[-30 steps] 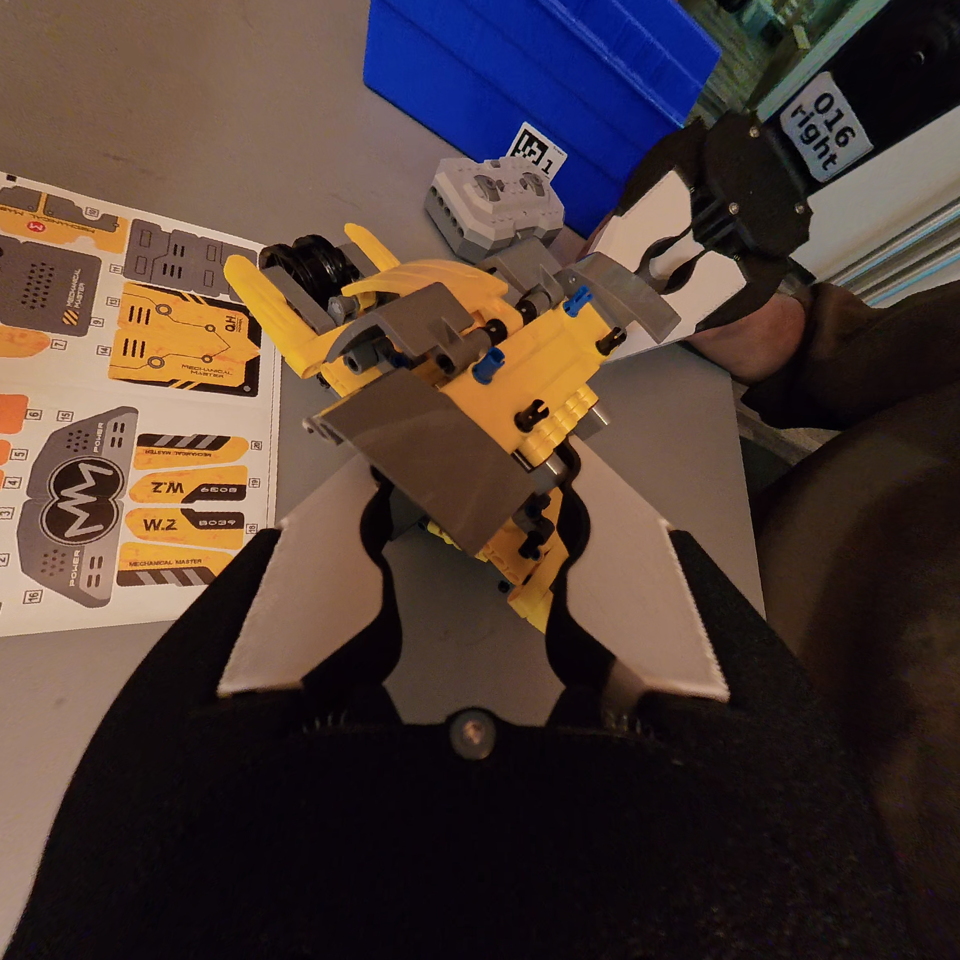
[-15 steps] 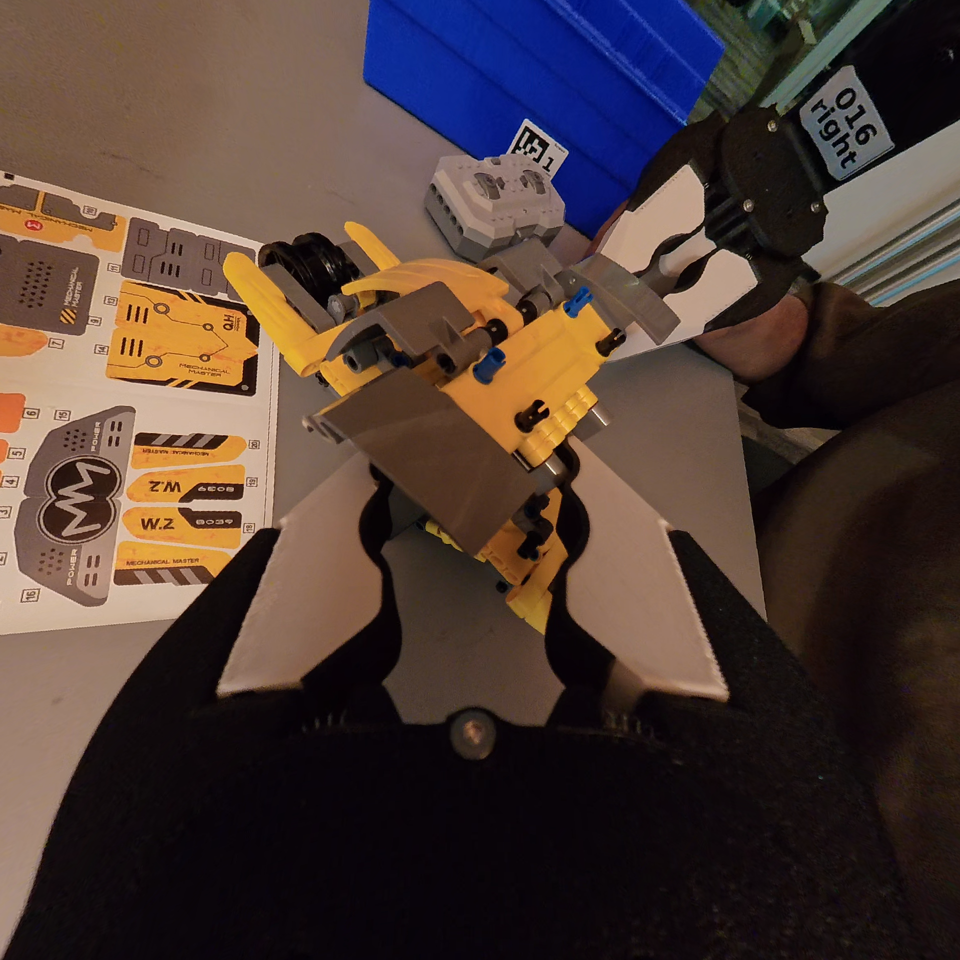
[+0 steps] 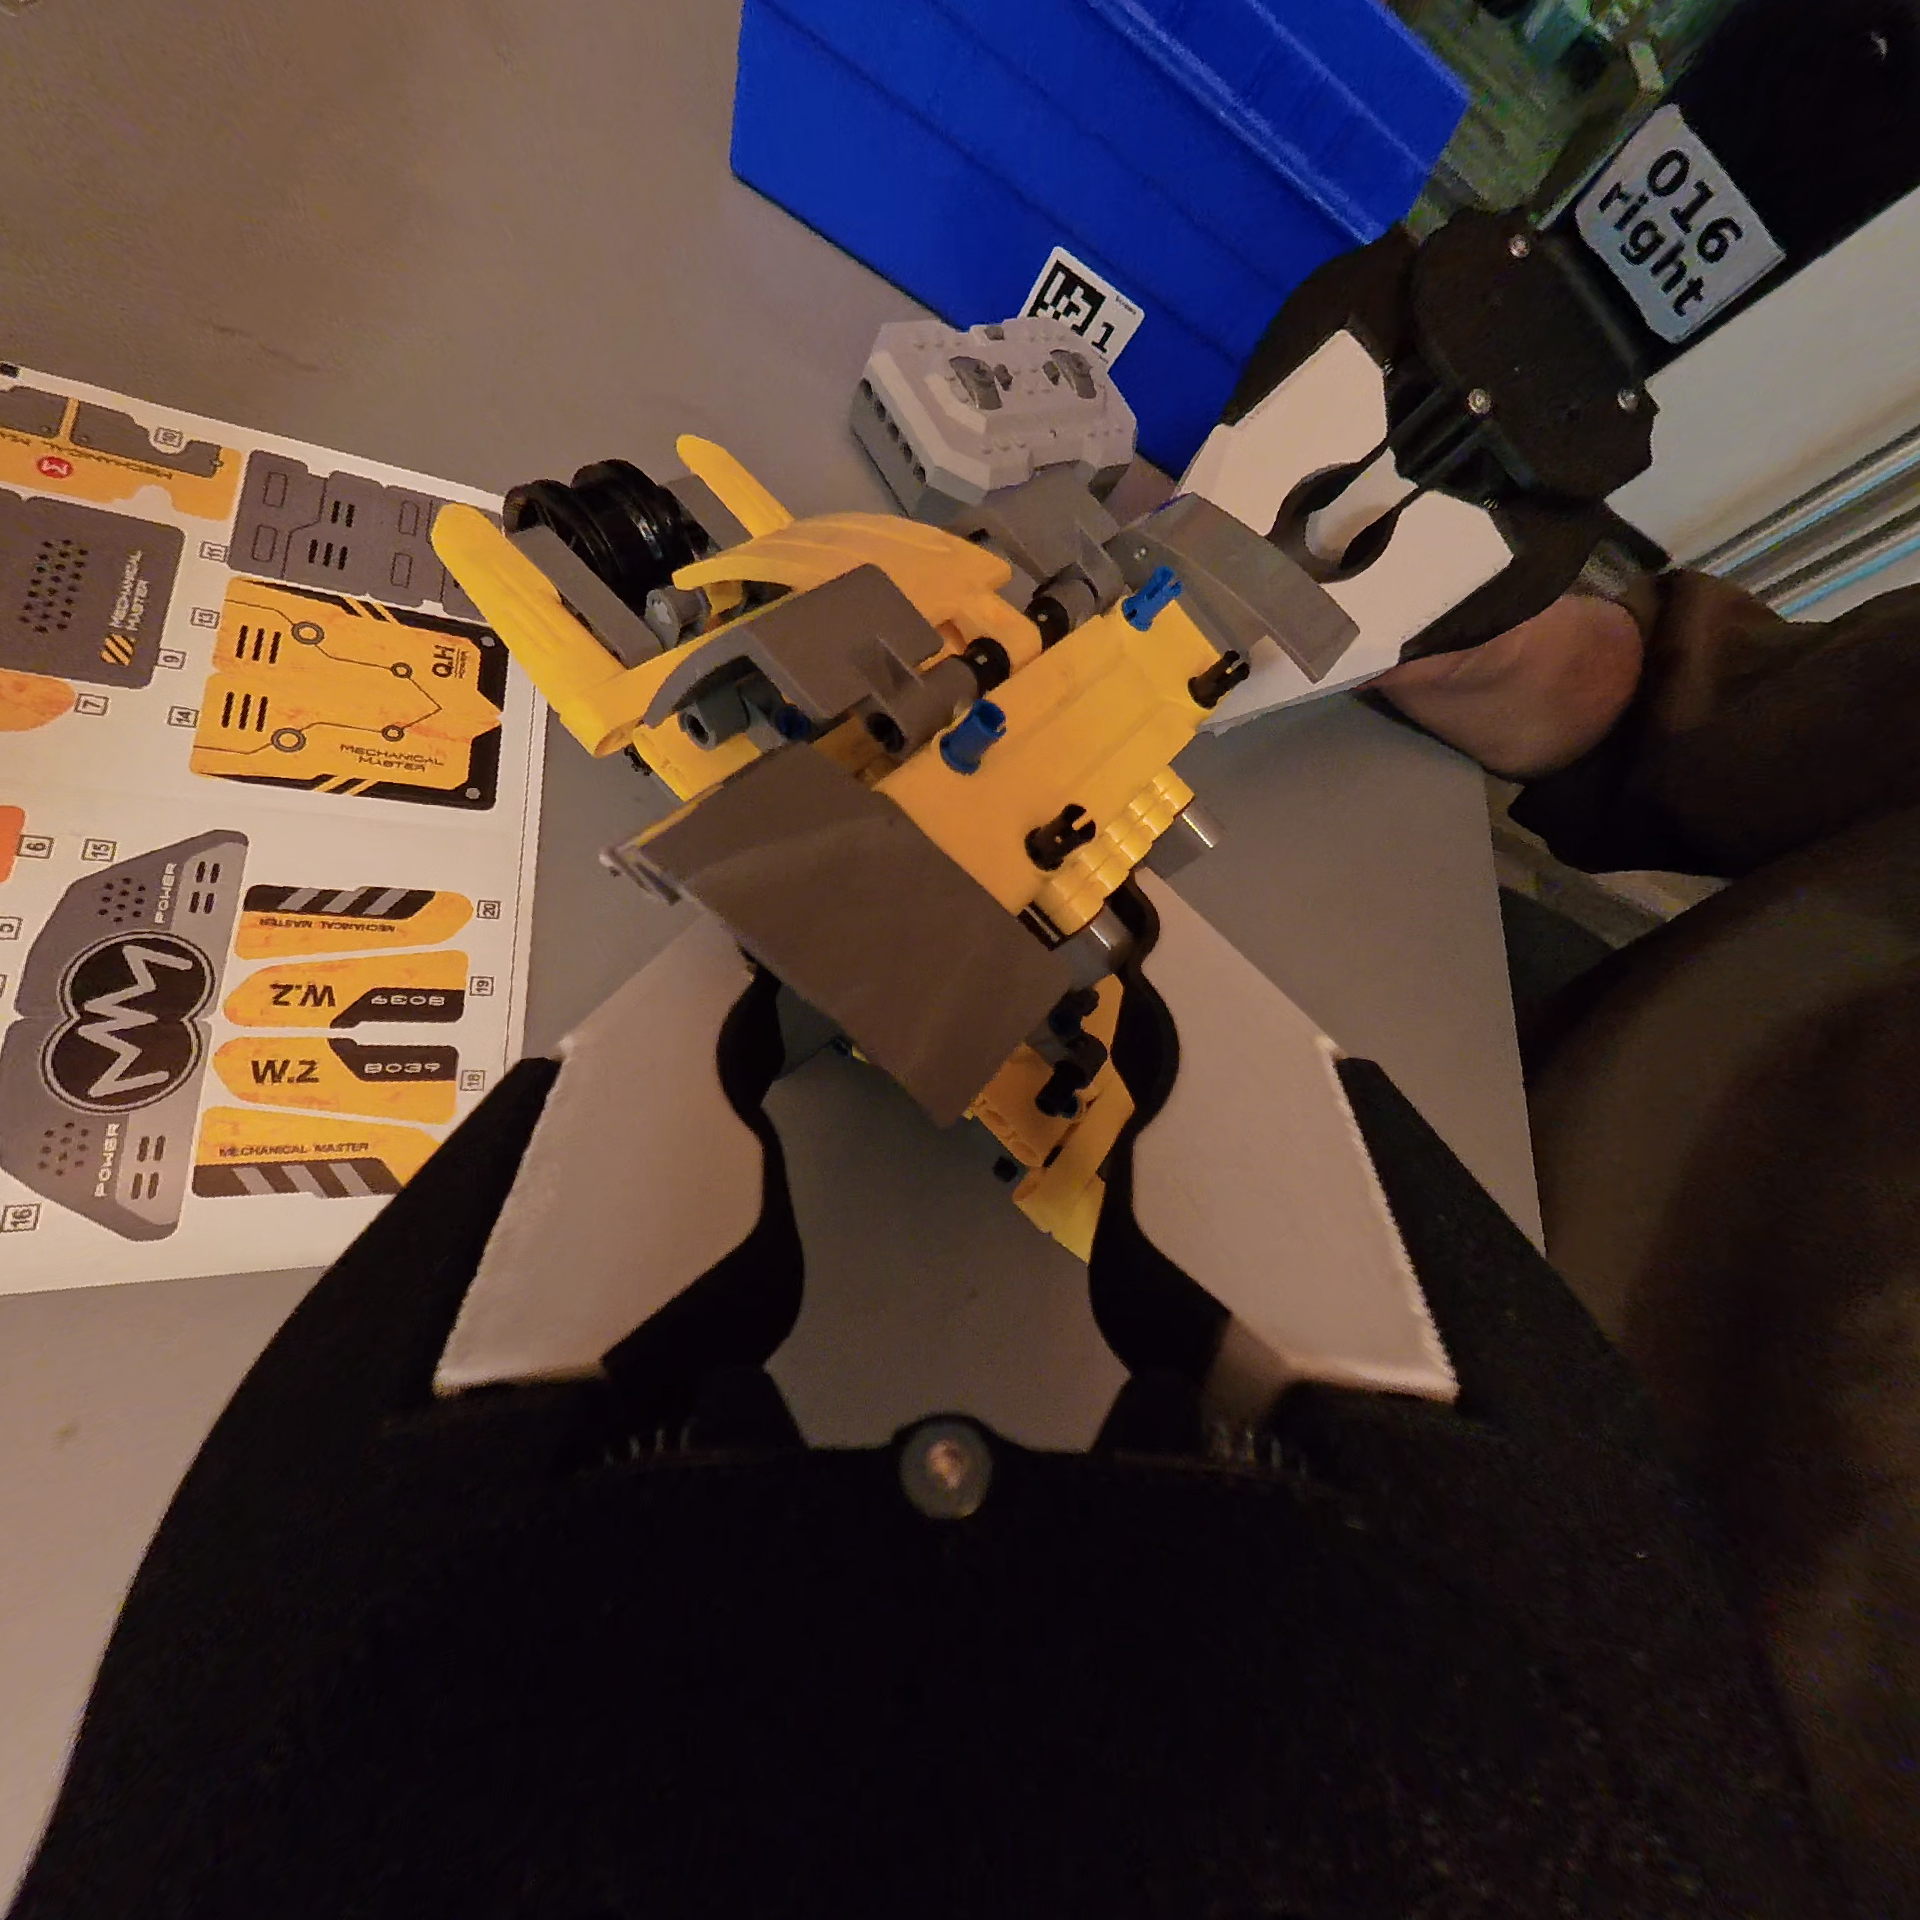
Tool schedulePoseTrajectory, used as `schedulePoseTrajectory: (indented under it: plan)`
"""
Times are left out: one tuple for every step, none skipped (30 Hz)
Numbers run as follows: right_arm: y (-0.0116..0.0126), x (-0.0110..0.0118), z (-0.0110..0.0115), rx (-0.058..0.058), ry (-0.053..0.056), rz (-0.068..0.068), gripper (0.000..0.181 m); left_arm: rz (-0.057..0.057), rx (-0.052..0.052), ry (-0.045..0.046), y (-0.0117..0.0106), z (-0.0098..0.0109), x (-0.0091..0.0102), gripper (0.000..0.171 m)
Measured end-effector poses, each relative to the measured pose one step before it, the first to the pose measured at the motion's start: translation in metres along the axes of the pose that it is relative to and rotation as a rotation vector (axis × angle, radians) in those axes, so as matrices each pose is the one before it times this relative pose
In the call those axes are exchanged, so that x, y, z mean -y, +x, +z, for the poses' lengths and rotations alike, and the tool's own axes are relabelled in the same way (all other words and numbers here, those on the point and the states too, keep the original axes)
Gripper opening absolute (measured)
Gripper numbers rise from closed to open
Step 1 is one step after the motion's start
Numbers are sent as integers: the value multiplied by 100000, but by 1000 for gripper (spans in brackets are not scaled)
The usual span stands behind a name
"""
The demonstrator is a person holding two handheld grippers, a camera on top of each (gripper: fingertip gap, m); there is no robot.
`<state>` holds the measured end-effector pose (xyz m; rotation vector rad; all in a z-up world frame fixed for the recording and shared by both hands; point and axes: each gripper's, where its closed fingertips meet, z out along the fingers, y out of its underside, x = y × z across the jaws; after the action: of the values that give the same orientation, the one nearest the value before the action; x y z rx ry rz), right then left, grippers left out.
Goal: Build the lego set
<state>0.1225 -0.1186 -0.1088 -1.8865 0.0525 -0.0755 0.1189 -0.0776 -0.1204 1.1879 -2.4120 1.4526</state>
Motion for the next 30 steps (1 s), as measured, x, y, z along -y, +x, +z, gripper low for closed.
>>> schedulePoseTrajectory:
  plan:
    - [4, 19, 39, -525, -248, -788, 6, -81, 163, -57, 17, 19, 3, 58]
    - [-21, 20, 65, -384, -46, -304, 6, 44, 25, -33, 23, 26, -1, 59]
    - [-21, 24, 79, -211, 145, 58, 6, -130, -187, -11, 25, 21, -7, 58]
    - [-30, 30, 85, -15, 283, 233, 6, -17, -136, -48, 43, 28, 3, 58]
    - [1, 19, 45, 62, 320, 409, 6, -1, 60, -49, 33, 41, 1, 58]
    - [23, 4, 0, 128, 323, 446, 6, -141, 176, 9, 2, 0, 4, 58]
    - [10, -9, -2, 454, 314, 836, 6, -41, 94, -22, 2, 3, -7, 58]
    - [0, 10, 8, 575, 258, 1016, 6, -67, 22, 60, -3, 10, 1, 58]
    - [-5, -8, 2, 536, 201, 456, 6, -10, -2, 3, 1, 0, 0, 58]
    - [3, 8, 6, 379, 144, -357, 6, 14, -14, 1, 1, 0, 0, 58]
    - [2, -7, 11, 147, 86, -611, 6, -26, 7, 51, -5, -4, 5, 58]
    - [-7, -1, 7, 59, 65, -163, 6, 14, -26, -36, -2, 3, -12, 58]
    - [-9, 1, -1, 43, 10, -242, 6, 66, -47, -36, -4, -10, -8, 58]
    - [-2, -14, 6, -23, -144, -658, 6, 92, -46, -75, 3, 0, 6, 59]
    - [-4, -14, -3, -145, -301, -667, 6, 65, -39, -162, -10, 0, 7, 59]
    - [20, -29, -3, -354, -433, -599, 6, -262, 13, -95, -9, -3, 34, 59]
    - [68, -28, -14, -865, -501, -693, 7, -596, 303, -74, -20, 33, 74, 58]
    - [82, -70, 15, -1068, -792, -973, 7, -631, 516, -153, -6, 34, 71, 58]
    - [32, -132, -11, -878, -1133, -1498, 10, -277, 399, -179, 28, 51, 27, 58]
    - [60, -143, -26, -885, -1034, -1733, 16, 13, 344, -65, 20, 16, 7, 58]
    - [107, -136, -65, -995, -836, -1414, 20, -33, 55, -133, -11, -17, -21, 58]
    - [129, -33, -103, -804, -292, -804, 22, -195, -315, 10, -10, -30, -23, 58]
    - [89, 75, -118, -132, 354, -136, 23, -215, -556, 147, 8, -20, -7, 58]
    - [40, 137, -123, 352, 700, 679, 23, -152, -406, 150, -12, -13, -4, 58]
    - [6, 129, -111, 703, 815, 1292, 24, -62, -219, 63, -6, -15, 6, 58]
    - [-24, 111, -81, 975, 821, 1509, 24, 83, -122, 58, 2, -9, -10, 58]
    - [-30, 54, -35, 959, 602, 1494, 24, 264, -70, -39, 16, 7, -14, 58]
    - [-9, -10, 0, 798, 285, 1269, 24, 441, -41, -164, 15, -5, -15, 58]
    - [-15, -73, 40, 691, -55, 898, 25, 485, 62, -115, 4, -5, -15, 58]
    - [-15, -125, 72, 495, -342, 533, 26, 395, 68, -41, -20, -4, -3, 58]
